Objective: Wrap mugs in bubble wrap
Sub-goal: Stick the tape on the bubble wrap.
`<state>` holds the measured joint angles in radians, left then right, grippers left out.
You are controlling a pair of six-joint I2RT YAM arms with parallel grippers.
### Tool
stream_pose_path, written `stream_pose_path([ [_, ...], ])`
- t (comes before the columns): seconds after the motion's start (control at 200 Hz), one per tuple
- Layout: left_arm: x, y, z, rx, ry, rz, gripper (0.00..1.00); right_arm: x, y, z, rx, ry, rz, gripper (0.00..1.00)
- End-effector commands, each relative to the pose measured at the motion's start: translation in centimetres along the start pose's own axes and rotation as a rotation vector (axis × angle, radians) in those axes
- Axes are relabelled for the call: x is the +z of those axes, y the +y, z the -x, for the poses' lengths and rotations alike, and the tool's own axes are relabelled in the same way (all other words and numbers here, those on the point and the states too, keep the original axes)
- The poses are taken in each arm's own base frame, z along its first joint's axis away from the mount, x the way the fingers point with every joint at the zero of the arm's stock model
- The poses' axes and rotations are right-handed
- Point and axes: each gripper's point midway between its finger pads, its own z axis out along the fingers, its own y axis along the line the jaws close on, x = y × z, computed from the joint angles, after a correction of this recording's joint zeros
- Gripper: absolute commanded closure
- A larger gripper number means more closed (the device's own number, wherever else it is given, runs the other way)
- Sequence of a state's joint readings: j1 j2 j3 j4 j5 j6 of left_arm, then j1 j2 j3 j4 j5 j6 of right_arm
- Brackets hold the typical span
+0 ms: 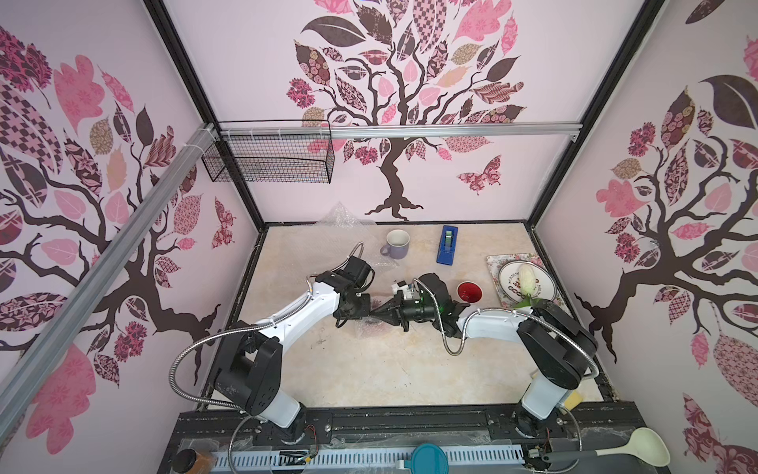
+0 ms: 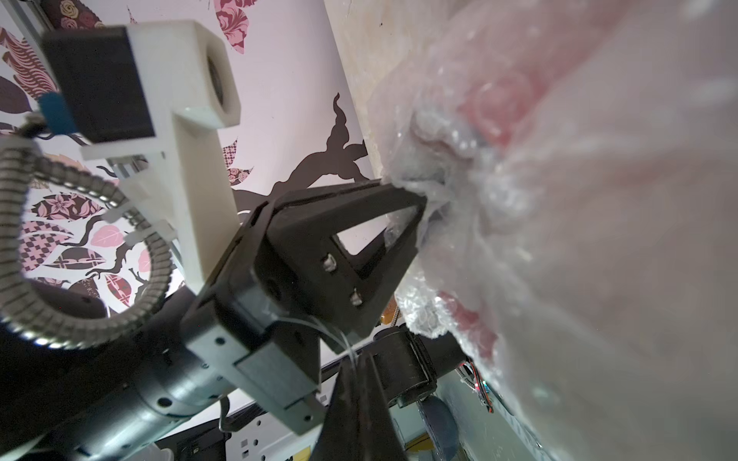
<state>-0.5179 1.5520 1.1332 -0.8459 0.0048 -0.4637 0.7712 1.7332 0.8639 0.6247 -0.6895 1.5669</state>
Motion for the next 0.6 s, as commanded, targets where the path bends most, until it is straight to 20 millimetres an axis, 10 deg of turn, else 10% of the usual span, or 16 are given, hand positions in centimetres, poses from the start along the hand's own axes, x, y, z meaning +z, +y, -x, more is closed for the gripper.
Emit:
stream_pose_path([
  [0.0,-0.8,-1.3,1.8,-0.007,-0.069,-0.041,1.00,0.7,-1.1,1.0,0.077,-0.040,-0.019,1.00],
  [0.595,-1.7,-1.5,1.2,-0.038,-0.115,-0.061,1.00,0.6,-5.8,3.1,0.166,-0.153,-0.110,1.00],
])
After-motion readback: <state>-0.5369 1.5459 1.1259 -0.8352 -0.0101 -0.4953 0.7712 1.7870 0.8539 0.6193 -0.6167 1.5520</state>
